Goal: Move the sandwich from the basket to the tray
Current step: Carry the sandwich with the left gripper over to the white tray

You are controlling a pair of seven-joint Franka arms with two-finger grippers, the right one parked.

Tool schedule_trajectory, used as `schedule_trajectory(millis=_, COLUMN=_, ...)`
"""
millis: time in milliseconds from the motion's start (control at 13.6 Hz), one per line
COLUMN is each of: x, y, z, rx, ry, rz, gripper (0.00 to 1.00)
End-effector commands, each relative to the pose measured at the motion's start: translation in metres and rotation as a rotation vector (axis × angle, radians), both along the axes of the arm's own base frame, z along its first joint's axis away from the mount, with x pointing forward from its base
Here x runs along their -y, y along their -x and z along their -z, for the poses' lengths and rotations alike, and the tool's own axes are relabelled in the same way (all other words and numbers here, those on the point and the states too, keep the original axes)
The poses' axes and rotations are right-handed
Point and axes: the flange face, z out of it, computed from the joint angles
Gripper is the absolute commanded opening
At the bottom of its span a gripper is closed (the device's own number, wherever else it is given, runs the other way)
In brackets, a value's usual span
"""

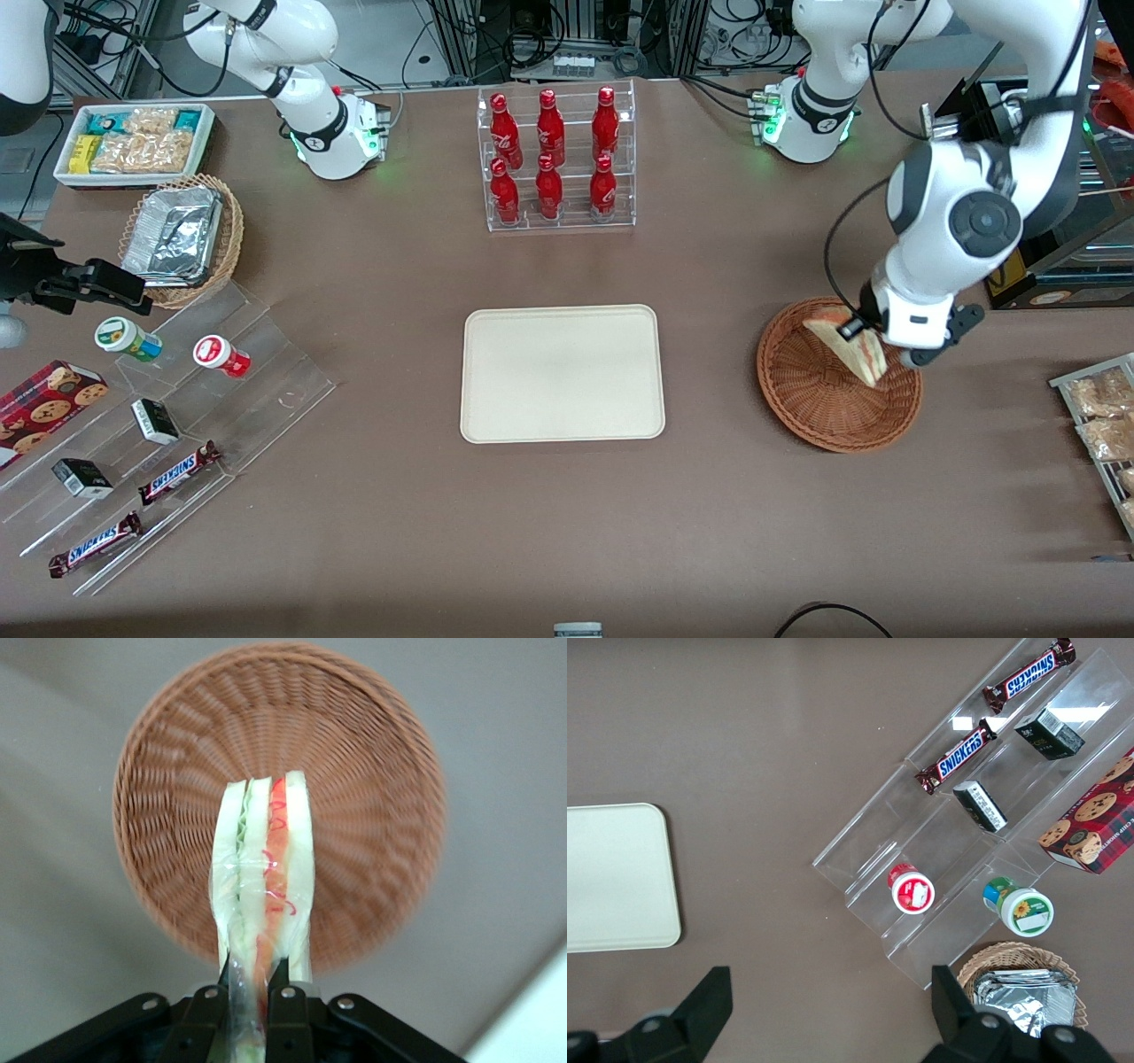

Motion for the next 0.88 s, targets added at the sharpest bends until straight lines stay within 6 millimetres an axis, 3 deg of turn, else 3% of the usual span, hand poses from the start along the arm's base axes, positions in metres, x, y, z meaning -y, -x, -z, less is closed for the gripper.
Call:
schedule_trajectory(millis=0, x=0.075, y=0.004, z=-0.033, rx=-0.038, ry=-0.017, rz=0.117, gripper=0.00)
schedule_trajectory(millis=220, x=0.167, y=0.025, z=-0.037, rx=-0.021, ry=0.022, rz=0.251, gripper=0.00)
schedule_trajectory(millis=440, x=0.250, y=0.020, z=-0.034, rx=-0.013, ry=0.123, rz=0.317, gripper=0.00)
schedule_trajectory(millis=661, x=0.330, y=0.020, z=0.000, rx=-0.017, ry=0.139, rz=0.364, gripper=0.00)
schedule_trajectory(millis=807, x=0.361, y=0.016, z=0.027, rx=-0.003, ry=0.146, rz=0.386, gripper=0.00)
